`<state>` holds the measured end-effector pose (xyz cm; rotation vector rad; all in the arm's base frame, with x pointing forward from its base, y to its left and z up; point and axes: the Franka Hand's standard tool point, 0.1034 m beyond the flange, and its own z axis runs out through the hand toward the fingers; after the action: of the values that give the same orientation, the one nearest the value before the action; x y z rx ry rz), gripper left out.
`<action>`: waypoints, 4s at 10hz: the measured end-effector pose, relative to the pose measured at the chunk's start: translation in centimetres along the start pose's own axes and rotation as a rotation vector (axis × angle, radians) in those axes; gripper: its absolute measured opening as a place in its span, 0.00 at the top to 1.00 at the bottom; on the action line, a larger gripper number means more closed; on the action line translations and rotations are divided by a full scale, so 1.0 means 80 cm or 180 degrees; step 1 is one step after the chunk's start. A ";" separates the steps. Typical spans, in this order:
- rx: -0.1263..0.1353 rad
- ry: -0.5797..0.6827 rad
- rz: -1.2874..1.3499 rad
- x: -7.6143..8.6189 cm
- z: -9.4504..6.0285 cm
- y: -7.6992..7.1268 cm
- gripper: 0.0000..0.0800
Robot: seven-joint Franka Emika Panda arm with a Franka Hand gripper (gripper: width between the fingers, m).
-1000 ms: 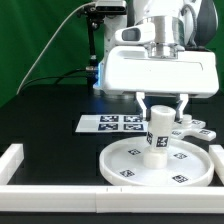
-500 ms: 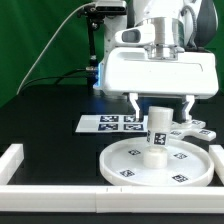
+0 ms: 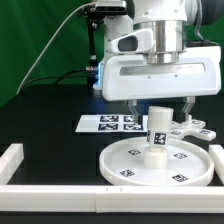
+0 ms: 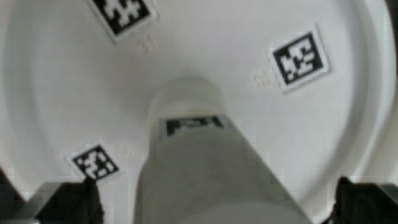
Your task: Assemble round table
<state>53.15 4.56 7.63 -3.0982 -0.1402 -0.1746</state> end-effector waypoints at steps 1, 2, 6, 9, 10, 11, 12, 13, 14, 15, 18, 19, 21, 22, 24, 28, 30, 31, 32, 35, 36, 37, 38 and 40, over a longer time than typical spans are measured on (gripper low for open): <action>0.0053 -0.0219 -0.0015 0.002 -0.001 -0.005 0.19; 0.0060 -0.0231 -0.0017 0.006 -0.003 -0.006 0.19; 0.0039 -0.0222 0.0259 0.005 -0.002 0.001 0.43; 0.0024 -0.0220 0.0974 0.005 -0.001 0.002 0.48; 0.0011 -0.0170 0.1260 0.008 0.000 0.006 0.48; 0.0011 -0.0141 0.1678 0.011 0.001 0.007 0.48; 0.0005 -0.0156 0.2065 0.013 0.002 0.007 0.49; 0.0011 -0.0227 0.2570 0.013 0.002 0.005 0.49; 0.0059 -0.0258 0.3166 0.016 0.004 0.003 0.49; 0.0102 -0.0252 0.3579 0.018 0.005 -0.001 0.49; 0.0235 -0.0182 0.3998 0.022 0.005 0.003 0.49; 0.0234 -0.0182 0.3983 0.022 0.005 0.003 0.49; 0.0247 -0.0109 0.3246 0.024 0.002 0.009 0.21; 0.0219 -0.0078 0.2685 0.025 0.000 0.008 0.21; 0.0175 -0.0064 0.2058 0.023 0.000 0.006 0.19; 0.0062 -0.0029 0.0434 0.024 -0.001 0.004 0.19; 0.0029 -0.0037 0.0052 0.024 0.000 0.003 0.19; 0.0028 -0.0037 0.0136 0.024 0.000 0.003 0.35; 0.0023 -0.0034 0.0141 0.024 0.000 0.006 0.48; 0.0023 -0.0045 0.0677 0.027 0.000 0.010 0.49; 0.0026 -0.0032 0.1106 0.028 0.001 0.009 0.49; 0.0034 -0.0004 0.1558 0.028 0.002 0.010 0.49; 0.0068 -0.0002 0.2124 0.029 0.002 0.012 0.49; 0.0127 -0.0047 0.3296 0.028 0.003 0.003 0.49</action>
Offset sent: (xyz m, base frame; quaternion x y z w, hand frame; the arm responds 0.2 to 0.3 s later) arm 0.0000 0.0000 0.0000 0.0000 0.0000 0.0650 0.9979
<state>55.41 4.50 7.60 -2.6873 1.3701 -0.0975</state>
